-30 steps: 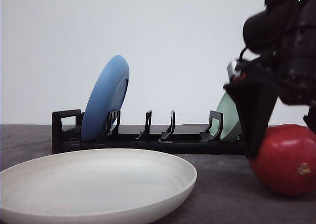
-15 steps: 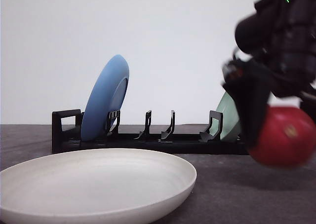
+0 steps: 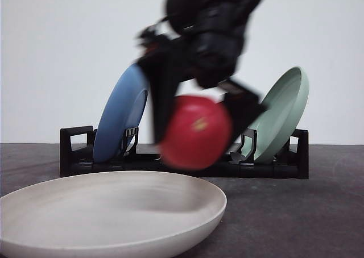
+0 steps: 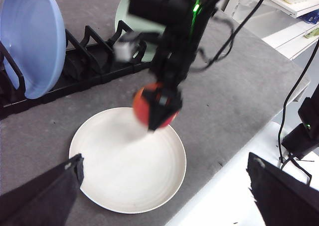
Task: Place pomegranate in white plate
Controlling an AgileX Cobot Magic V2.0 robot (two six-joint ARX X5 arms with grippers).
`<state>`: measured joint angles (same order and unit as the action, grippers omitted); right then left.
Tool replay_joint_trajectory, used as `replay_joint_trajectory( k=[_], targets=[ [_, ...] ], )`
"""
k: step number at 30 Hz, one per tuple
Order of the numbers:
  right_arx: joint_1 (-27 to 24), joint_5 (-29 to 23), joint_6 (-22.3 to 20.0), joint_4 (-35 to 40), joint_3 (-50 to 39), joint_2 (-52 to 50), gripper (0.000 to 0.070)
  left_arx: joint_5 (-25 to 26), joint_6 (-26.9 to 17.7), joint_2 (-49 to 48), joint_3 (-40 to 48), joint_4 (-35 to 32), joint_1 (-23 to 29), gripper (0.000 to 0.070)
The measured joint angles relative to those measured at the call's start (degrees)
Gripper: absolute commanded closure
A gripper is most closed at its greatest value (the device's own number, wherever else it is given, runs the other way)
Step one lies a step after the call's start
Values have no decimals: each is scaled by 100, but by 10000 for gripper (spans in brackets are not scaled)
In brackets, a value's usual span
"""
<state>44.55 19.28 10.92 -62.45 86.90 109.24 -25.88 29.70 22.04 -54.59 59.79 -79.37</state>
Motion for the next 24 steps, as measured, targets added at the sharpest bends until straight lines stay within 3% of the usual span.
replay_joint_trajectory(
  k=[6, 11, 15, 19, 24],
  targets=[
    [560, -87, 27, 582, 47, 513, 167, -126, 24, 0, 0, 0, 1, 63],
    [678, -216, 93, 757, 47, 626, 165, -210, 45, 0, 0, 0, 0, 63],
    [685, -258, 102, 765, 47, 626, 117, -232, 56, 0, 0, 0, 0, 63],
    [683, -274, 111, 749, 47, 626, 1, -244, 58, 0, 0, 0, 0, 63],
    [685, -281, 119, 747, 47, 626, 0, -244, 58, 0, 0, 0, 0, 63]
  ],
)
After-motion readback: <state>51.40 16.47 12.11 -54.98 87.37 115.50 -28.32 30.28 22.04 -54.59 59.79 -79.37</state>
